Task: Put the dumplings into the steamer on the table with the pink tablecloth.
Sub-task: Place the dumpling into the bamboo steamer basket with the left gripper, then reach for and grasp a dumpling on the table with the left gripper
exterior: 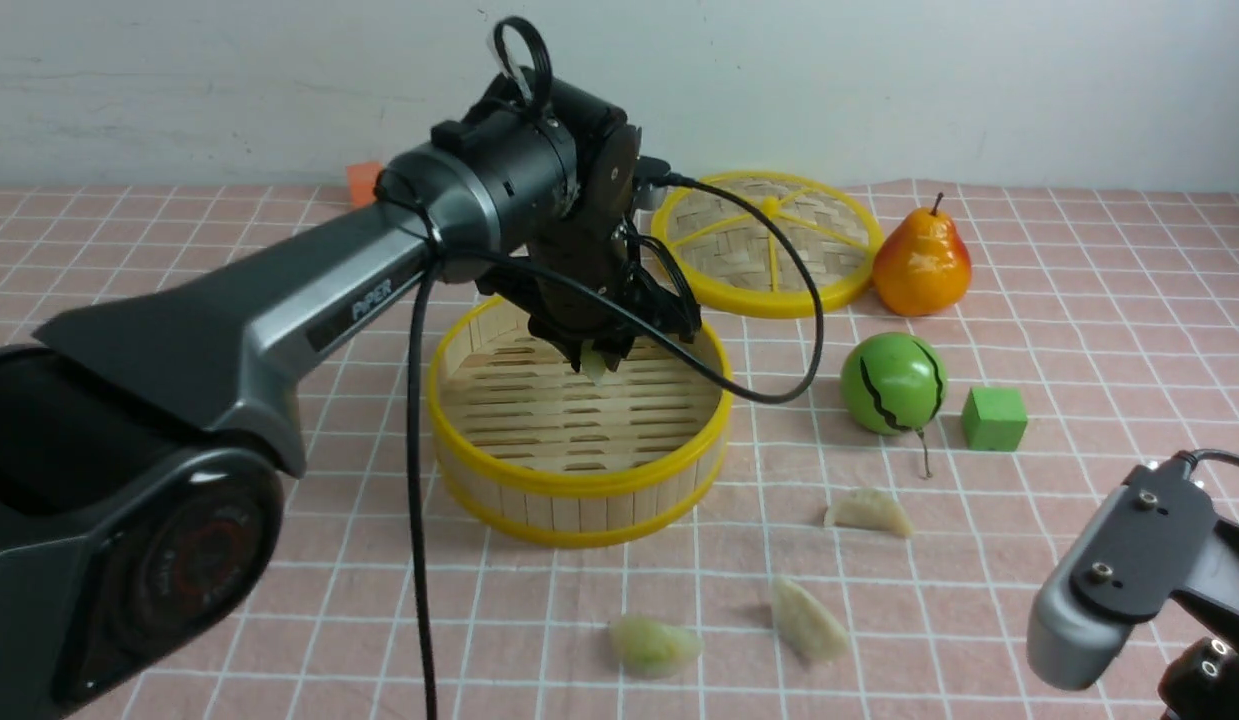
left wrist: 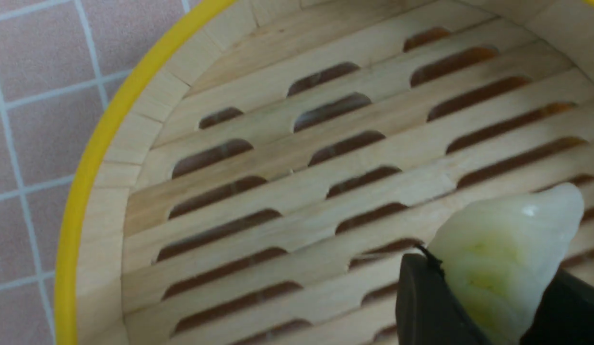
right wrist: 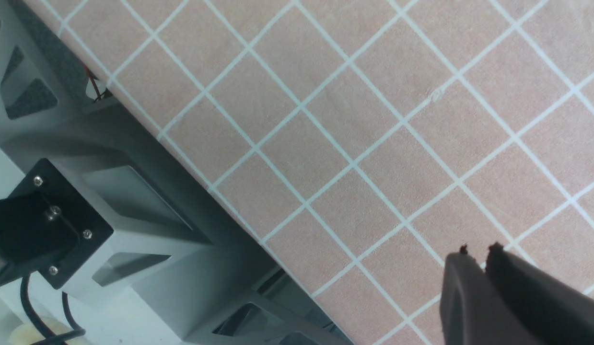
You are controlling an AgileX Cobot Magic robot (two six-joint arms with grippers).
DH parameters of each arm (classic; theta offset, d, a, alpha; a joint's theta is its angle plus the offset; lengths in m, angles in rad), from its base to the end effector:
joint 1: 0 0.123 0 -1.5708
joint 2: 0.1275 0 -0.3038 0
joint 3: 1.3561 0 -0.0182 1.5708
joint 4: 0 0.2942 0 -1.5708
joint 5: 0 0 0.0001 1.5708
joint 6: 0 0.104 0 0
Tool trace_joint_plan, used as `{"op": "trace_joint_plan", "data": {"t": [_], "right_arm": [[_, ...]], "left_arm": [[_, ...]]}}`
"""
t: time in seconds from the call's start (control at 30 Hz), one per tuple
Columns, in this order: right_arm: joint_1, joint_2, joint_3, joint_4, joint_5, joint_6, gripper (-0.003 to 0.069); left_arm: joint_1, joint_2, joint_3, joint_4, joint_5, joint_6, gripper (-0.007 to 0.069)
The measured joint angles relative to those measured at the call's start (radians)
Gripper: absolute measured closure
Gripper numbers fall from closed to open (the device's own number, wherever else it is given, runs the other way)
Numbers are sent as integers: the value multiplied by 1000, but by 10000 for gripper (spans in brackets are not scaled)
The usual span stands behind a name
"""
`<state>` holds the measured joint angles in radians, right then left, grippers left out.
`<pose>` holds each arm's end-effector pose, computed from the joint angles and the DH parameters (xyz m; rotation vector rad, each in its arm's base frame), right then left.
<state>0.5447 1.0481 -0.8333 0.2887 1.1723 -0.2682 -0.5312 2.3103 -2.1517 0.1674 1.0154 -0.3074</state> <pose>0.1615 0.1298 0.2877 -1.0364 2.6855 0.4576 0.5030 -0.2785 0.2259 0.3638 2.6091 -0.0669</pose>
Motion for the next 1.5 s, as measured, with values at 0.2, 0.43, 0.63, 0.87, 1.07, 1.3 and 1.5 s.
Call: {"op": "trace_joint_plan", "data": {"t": [0.2,0.43,0.63,0.87,1.07,1.3,1.5], "right_arm": [[0,0,-1,0,-13,0,587],[0,0,-1,-2,-30,0,585],[0,0,-1,-4,-50,0,580],[0,0,-6,-4,-101,0,574],[0,-50,-64,-26,-22,0,568],[0,-269,-67,-108,46,39,564],[0,-431,-68,-161,61,78,564]], "left_arm": [[0,56,-16,6,-41,-27,398],[0,72,-19,3,-41,-28,236],[0,-30,-19,-3,18,-14,205],[0,-237,-22,-125,189,152,211],[-44,-406,142,-407,226,691,212],[-73,-454,468,-470,222,1027,212],[-72,-453,660,-474,127,1175,212]]}}
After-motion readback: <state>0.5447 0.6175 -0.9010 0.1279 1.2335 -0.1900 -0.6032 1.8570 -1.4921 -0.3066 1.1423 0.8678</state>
